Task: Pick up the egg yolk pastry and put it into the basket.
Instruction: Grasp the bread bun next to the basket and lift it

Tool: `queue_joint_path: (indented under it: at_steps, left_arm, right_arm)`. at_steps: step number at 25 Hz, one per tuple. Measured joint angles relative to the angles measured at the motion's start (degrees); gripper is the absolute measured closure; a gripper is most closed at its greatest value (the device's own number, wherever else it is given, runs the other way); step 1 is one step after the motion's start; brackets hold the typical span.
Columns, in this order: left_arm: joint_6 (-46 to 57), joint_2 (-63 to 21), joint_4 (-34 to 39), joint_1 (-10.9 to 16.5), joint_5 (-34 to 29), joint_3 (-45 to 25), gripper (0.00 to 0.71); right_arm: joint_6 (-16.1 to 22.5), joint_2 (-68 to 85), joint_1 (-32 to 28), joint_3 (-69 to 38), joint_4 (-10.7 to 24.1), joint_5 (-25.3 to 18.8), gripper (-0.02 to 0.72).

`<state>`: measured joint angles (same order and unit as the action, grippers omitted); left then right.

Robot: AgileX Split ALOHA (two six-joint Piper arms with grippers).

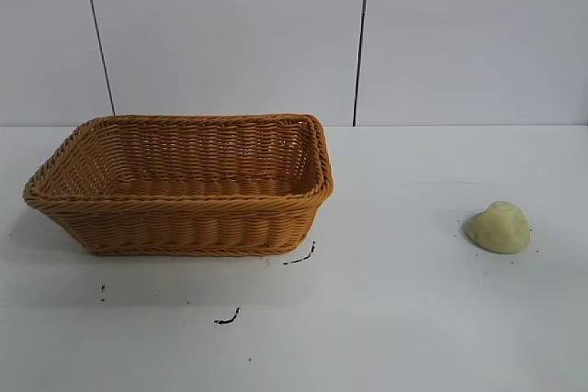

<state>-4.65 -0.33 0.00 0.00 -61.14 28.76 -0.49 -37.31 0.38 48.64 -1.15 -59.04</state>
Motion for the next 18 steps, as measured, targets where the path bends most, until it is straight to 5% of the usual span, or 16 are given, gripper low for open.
queue_joint_path:
  at_steps: [18]
  left_arm:
    - [0.0, 0.0, 0.0, 0.0, 0.0, 0.0, 0.014]
  right_arm:
    - [-1.7, -62.7, 0.0, 33.6, 0.0, 0.4, 0.008]
